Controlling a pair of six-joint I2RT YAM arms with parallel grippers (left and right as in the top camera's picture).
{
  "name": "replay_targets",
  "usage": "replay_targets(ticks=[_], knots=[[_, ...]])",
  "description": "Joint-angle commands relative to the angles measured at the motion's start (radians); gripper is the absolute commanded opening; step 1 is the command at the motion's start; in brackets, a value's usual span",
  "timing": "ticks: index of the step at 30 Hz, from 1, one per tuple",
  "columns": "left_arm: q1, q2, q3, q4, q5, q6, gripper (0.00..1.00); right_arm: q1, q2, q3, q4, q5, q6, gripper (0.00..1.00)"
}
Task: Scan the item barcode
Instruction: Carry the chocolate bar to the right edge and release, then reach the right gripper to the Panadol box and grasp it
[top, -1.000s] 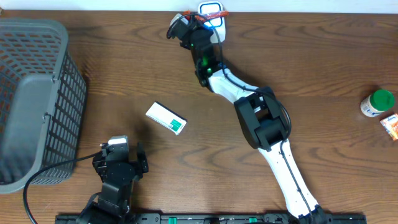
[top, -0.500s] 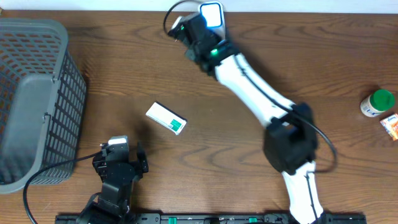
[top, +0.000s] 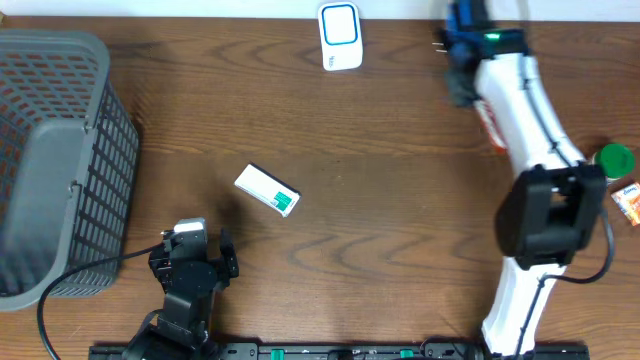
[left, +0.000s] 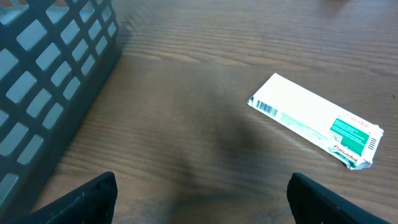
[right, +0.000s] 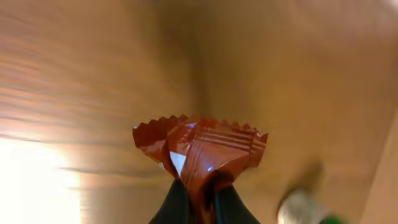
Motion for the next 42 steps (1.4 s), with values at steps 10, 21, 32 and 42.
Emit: replay_targets(ticks=[10, 21, 32, 42], knots=[[0.003, -0.006, 0.002, 0.001, -0.013, -0.01, 0.88, -0.35, -0.05, -0.11, -0.015, -0.016, 0.203, 0.66], [0.002, -0.006, 0.002, 0.001, -0.013, -0.01, 0.88, -0.182, -0.351, -0.108, -0.043, -0.695, 0.256, 0.99], [0.002, -0.006, 0.002, 0.001, -0.013, -0.01, 0.88, 0.429, -0.238, -0.256, -0.113, -0.711, 0.076, 0.99], [0.002, -0.006, 0.002, 0.001, -0.013, -0.01, 0.88, 0.705, -0.092, -0.299, 0.099, -0.519, -0.005, 0.99]])
